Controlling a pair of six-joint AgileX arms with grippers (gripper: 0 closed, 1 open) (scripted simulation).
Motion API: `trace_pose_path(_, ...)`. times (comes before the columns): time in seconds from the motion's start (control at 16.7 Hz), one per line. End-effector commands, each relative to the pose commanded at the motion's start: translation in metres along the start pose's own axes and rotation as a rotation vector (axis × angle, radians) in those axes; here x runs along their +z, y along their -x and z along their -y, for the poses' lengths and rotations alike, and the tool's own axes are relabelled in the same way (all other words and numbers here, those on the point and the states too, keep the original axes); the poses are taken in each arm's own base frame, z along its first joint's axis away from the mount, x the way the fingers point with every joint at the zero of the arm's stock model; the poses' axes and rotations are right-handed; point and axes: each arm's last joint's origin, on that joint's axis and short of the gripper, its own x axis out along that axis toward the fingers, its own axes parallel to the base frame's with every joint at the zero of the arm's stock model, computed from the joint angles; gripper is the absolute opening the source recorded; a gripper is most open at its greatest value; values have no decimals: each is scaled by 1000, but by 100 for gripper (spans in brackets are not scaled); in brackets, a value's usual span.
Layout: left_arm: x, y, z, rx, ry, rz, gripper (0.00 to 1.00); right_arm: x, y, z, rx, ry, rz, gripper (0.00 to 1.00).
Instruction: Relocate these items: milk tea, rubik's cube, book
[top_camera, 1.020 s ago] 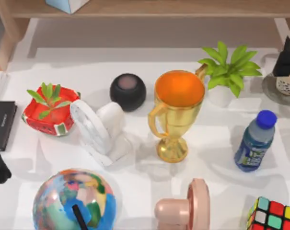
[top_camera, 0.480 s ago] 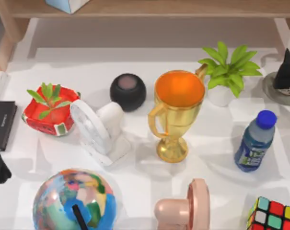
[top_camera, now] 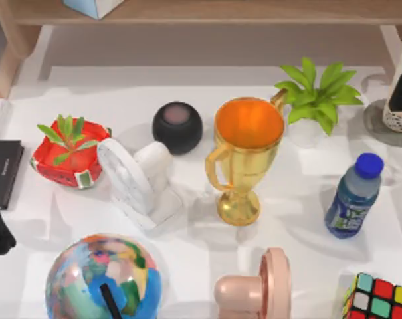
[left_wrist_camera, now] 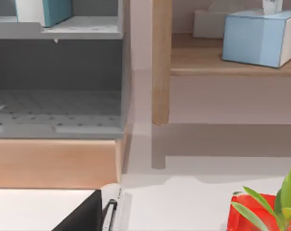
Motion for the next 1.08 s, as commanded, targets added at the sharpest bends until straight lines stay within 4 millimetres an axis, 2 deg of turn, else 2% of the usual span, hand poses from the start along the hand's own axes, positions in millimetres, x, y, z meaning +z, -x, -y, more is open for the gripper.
trace_pose_path(0.18,0,0,0,0,0,0,100,14,7,0,1,0,-5,100)
trace_pose_path(0.6,0,0,0,0,0,0,100,18,7,0,2,-8,-1,100)
trace_pose_path(0.84,0,0,0,0,0,0,100,52,3,-16,74,-128,23,100)
trace_pose_path(1.08,0,0,0,0,0,0,100,97,8,-56,235,-333,-71,100)
